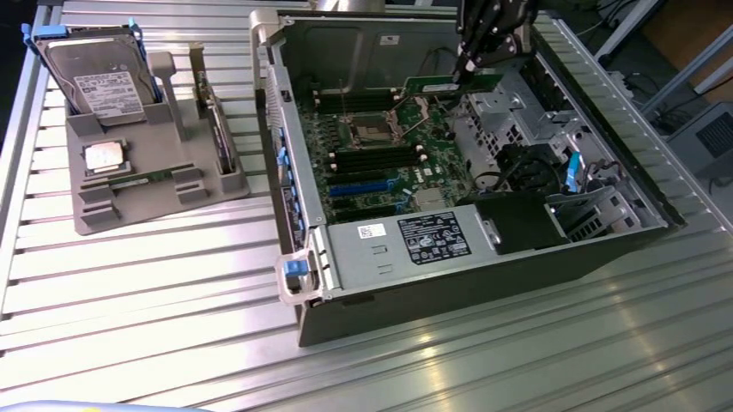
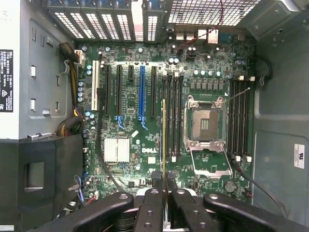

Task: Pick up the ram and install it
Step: 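Insert the ram into the slot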

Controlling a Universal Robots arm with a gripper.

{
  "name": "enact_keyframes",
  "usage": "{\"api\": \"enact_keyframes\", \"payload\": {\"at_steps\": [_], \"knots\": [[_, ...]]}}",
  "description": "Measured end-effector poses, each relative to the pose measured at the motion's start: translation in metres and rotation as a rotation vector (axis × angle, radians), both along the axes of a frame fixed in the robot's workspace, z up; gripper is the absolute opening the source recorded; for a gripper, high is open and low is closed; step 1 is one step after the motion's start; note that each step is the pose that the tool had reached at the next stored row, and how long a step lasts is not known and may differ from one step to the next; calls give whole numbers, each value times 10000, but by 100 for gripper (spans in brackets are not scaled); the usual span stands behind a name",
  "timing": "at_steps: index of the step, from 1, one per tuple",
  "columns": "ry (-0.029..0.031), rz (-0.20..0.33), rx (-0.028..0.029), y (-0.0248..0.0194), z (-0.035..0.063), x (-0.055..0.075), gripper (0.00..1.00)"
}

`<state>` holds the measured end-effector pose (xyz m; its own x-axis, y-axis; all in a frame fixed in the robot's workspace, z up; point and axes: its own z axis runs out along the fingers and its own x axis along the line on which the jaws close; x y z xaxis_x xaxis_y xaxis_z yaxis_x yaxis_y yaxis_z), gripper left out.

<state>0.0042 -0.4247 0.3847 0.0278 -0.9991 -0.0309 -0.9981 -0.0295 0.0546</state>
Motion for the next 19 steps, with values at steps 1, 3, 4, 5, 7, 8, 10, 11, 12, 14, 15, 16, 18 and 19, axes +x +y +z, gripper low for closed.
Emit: {"api": "enact_keyframes", "payload": {"at_steps": [1,3,4,5,7,8,10,11,12,14,15,16,18,19], "knots": [[0,0,0,0,-19,0,13],[0,0,0,0,-40,0,13],[0,-1,-1,0,-51,0,13],[0,0,0,0,-74,0,13],[0,0,0,0,-92,0,13],[0,0,-1,0,-102,0,13],[0,0,-1,0,-132,0,13],[0,0,-1,0,-142,0,13],[0,0,0,0,-155,0,13],[0,0,0,0,-183,0,13],[0,0,0,0,-198,0,13],[0,0,0,0,-211,0,13],[0,0,-1,0,-245,0,13],[0,0,0,0,-261,0,13]]}}
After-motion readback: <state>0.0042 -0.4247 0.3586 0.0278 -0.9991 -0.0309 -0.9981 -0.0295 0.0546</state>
